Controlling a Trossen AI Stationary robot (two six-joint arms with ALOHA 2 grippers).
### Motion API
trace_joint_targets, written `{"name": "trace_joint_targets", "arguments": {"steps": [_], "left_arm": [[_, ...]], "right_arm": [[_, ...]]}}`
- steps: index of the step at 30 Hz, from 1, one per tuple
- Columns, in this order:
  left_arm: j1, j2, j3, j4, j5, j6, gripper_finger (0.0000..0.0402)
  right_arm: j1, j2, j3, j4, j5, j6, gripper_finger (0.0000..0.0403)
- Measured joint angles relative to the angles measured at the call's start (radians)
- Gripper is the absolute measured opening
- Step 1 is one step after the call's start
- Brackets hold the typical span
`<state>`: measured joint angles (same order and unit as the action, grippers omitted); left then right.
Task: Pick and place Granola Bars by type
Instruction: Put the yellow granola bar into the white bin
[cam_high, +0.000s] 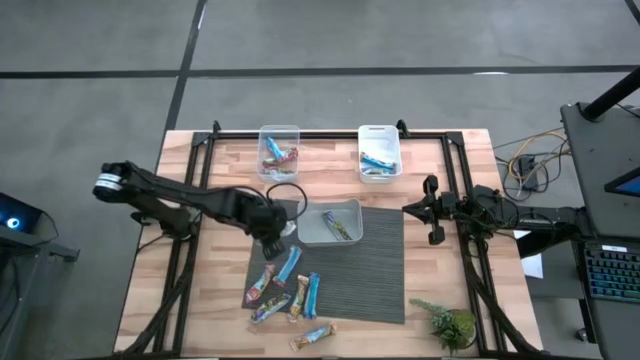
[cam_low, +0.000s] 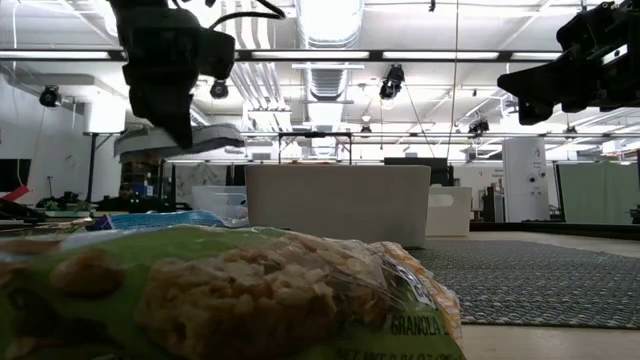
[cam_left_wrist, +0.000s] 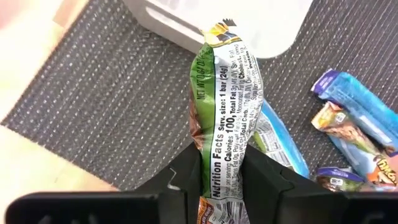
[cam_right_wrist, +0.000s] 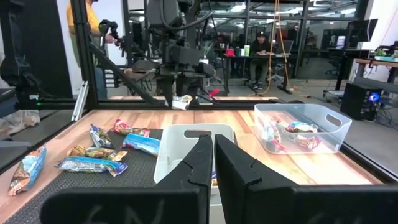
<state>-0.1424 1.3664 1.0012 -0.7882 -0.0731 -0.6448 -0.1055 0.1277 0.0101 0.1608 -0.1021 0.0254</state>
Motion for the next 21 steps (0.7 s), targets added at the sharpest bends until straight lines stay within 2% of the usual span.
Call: {"name": "trace_joint_targets", "arguments": {"steps": [4, 11, 21], "left_arm": [[0.022, -0.028, 0.000, 0.028, -0.009, 0.011, 0.0078], [0.101, -0.094, 0.000, 0.228, -0.012, 0.087, 0.0078], [0.194, -0.112, 0.000, 0.462, -0.012, 0.199, 0.0078]], "right_arm": [[0.000, 0.000, 0.000, 0.000, 0.000, 0.000, 0.0009], [0.000, 0.000, 0.000, 0.000, -0.001, 0.000, 0.0009], [0.000, 0.000, 0.000, 0.000, -0.001, 0.000, 0.0009]]}}
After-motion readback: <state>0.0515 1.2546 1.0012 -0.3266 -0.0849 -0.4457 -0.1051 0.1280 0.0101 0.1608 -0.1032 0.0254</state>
